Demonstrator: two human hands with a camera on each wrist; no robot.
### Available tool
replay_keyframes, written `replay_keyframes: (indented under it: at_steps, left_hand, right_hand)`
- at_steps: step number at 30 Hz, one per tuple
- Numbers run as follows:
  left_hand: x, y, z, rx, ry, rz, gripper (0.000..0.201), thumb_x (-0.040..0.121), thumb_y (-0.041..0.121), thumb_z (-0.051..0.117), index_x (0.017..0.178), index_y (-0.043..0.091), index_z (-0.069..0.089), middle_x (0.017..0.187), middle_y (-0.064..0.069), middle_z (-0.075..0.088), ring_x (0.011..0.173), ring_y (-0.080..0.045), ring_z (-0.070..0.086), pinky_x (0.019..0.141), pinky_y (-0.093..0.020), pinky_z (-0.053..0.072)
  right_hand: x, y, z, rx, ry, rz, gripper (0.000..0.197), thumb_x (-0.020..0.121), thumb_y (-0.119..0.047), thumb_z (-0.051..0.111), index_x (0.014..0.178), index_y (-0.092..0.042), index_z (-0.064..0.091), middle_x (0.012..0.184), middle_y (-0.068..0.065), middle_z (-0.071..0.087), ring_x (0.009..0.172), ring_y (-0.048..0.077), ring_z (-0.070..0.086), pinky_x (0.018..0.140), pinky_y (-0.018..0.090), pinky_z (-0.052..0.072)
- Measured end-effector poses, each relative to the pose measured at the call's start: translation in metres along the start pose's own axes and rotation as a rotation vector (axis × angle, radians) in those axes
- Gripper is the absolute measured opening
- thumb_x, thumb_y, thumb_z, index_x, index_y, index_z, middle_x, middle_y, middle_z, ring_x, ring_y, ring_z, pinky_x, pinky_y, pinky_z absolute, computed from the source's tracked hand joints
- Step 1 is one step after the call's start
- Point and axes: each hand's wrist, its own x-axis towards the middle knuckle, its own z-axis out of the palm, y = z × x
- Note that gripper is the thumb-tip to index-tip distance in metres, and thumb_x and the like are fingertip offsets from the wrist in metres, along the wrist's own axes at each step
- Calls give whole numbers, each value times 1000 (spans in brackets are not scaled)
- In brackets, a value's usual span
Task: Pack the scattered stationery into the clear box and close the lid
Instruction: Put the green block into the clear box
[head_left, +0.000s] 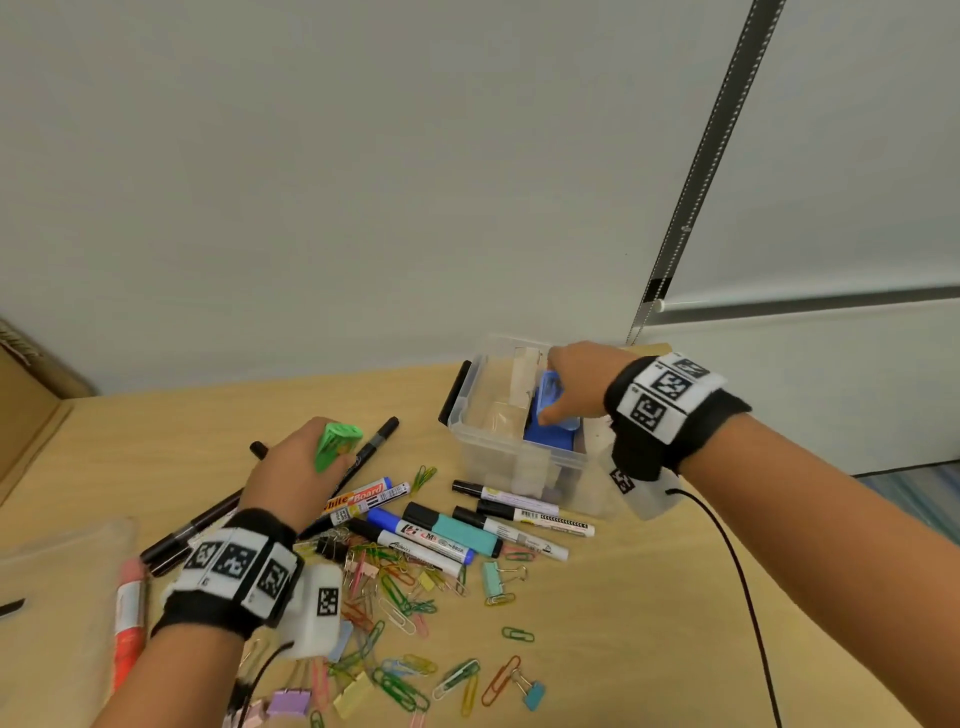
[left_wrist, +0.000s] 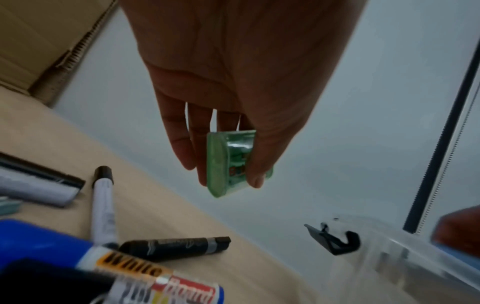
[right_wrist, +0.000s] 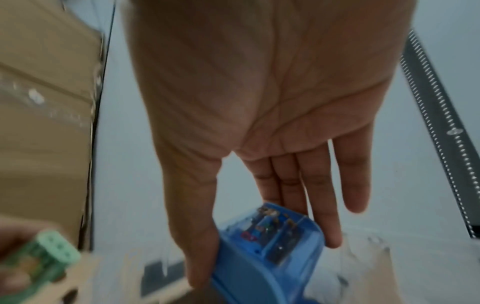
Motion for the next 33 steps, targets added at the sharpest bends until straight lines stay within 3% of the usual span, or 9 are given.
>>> replay_keyframes:
  at_steps: [4,6,10,11,15,20,26,29,33]
  left_hand:
    - [-23,2,4,-38,1,27,31,89,27,61,117,17,52,103,-5,67,80,-15,54,67,-27,45]
    - [-29,4,6,-50,-5,27,31,89,27,61,117,18,52,102,-4,67,79,-14,53,65,-26,43]
    - [-34,8,5,-49,-15,36,32,89,30,61,118,19,51,100,-3,66,78,-15,54,64,-27,44]
    - [-34,9,5,-49,-16,35,33,89,30,61,118,19,51,100,-3,67,77,-15,55,64,-27,44]
    - [-36,11,5,-66,-26,40,34,89,30,61,119,20,50,101,-2,67,80,-16,58,66,-27,49]
    - [-42,13,7,-165,-35,52,31,87,34,63,114,24,51,101,4,67,90,-15,64,77,-36,56]
    - [-56,51,12,-300,-65,169,32,85,35,64,114,25,56,105,12,66,94,-5,63,80,-24,54]
    - [-59,91,15,-351,-84,287,30,85,36,64,113,27,57,103,15,66,92,3,62,74,-12,49]
    - [-52,141,15,-454,-42,388,25,85,38,64,107,29,60,90,14,67,80,6,61,70,-16,53]
  right_hand:
    - [16,-8,9,-45,-95,-7,42,75,-46,73,96,-10,64,95,6,67,87,24,64,73,34,53]
    - [20,-11,12,-46,-132,-5,24,77,-42,73,70,-23,61,78,1,65,77,22,63,71,33,54]
    - [43,-8,22,-185,-186,32,31,60,-45,84,42,-32,62,53,-9,59,62,20,65,65,34,59]
    - [50,-4,23,-218,-203,35,27,54,-49,86,43,-42,62,54,-8,61,62,21,67,65,39,60]
    - [53,5,22,-181,-173,1,34,55,-54,83,61,-27,64,68,-4,68,69,23,68,71,40,59]
    - [17,9,8,7,-74,5,38,88,-31,63,119,-9,63,116,7,65,107,26,61,94,37,49]
    - [-23,19,6,530,380,-142,19,94,-21,52,109,-20,63,107,-4,65,75,8,57,73,23,42]
    - [-52,6,8,678,226,-331,24,90,-33,61,113,-27,61,109,-14,62,81,7,63,75,24,50]
    - [-73,1,11,686,85,-463,33,86,-34,66,118,-29,58,111,-15,61,87,7,65,80,23,54]
